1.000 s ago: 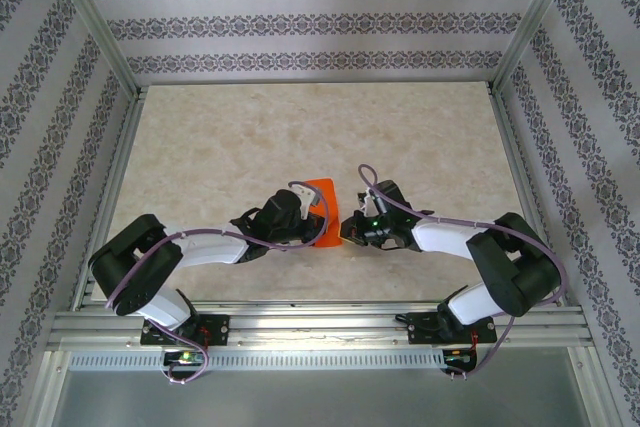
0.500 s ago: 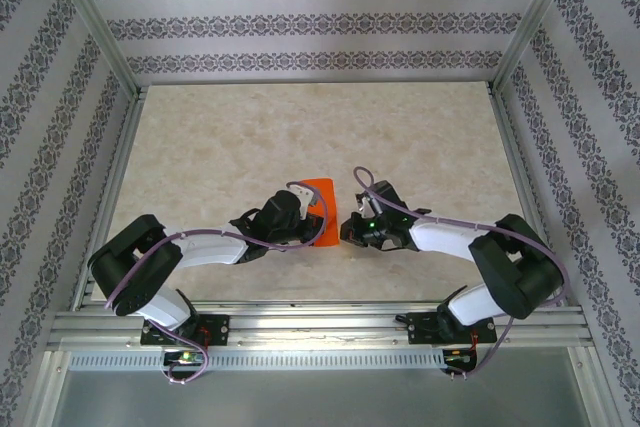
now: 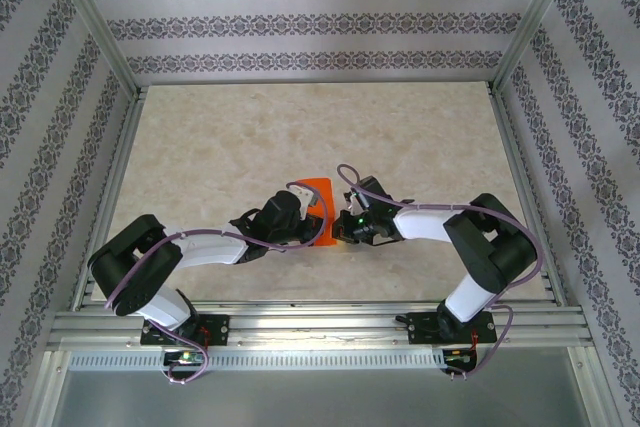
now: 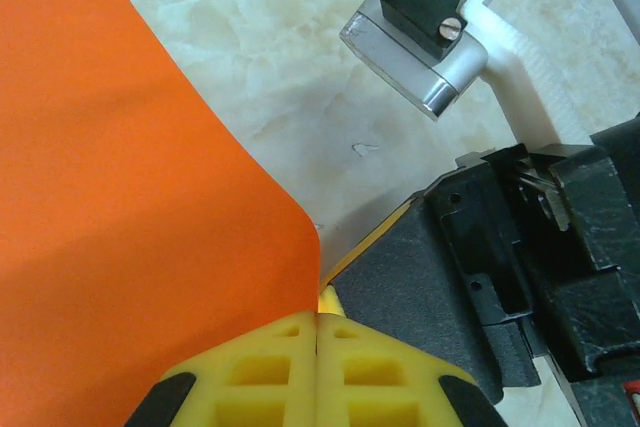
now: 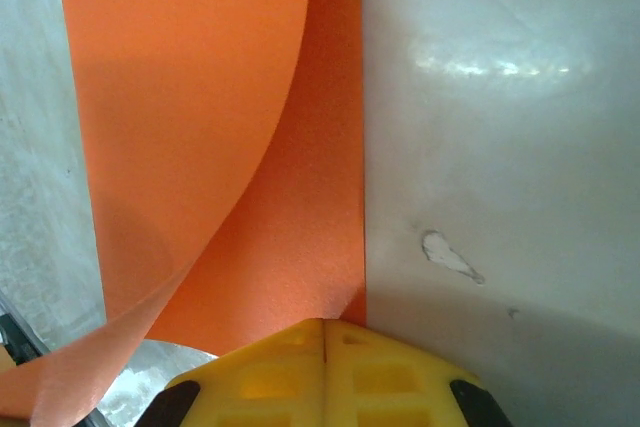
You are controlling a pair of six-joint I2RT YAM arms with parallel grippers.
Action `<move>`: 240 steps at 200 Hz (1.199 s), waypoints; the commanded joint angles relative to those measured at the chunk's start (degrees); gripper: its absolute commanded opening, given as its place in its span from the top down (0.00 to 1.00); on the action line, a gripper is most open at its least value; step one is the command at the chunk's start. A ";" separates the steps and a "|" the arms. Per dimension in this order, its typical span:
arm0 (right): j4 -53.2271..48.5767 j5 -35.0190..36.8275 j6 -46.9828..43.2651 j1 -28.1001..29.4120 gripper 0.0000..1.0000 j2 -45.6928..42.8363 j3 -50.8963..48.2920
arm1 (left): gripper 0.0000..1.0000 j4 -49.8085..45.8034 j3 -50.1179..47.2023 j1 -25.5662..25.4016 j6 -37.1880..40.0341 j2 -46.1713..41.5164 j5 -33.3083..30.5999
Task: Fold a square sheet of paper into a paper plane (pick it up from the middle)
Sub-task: Fold the triangle a second time at the center of the table.
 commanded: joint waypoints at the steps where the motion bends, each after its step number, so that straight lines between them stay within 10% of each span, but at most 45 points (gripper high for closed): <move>1: -5.58 2.97 -2.55 0.37 1.00 1.42 -0.52 | 1.00 -0.95 0.04 0.49 -0.65 0.32 -1.61; 240: 0.49 1.15 1.58 2.23 1.00 -1.30 4.13 | 1.00 3.24 -0.27 3.75 -5.05 3.12 2.79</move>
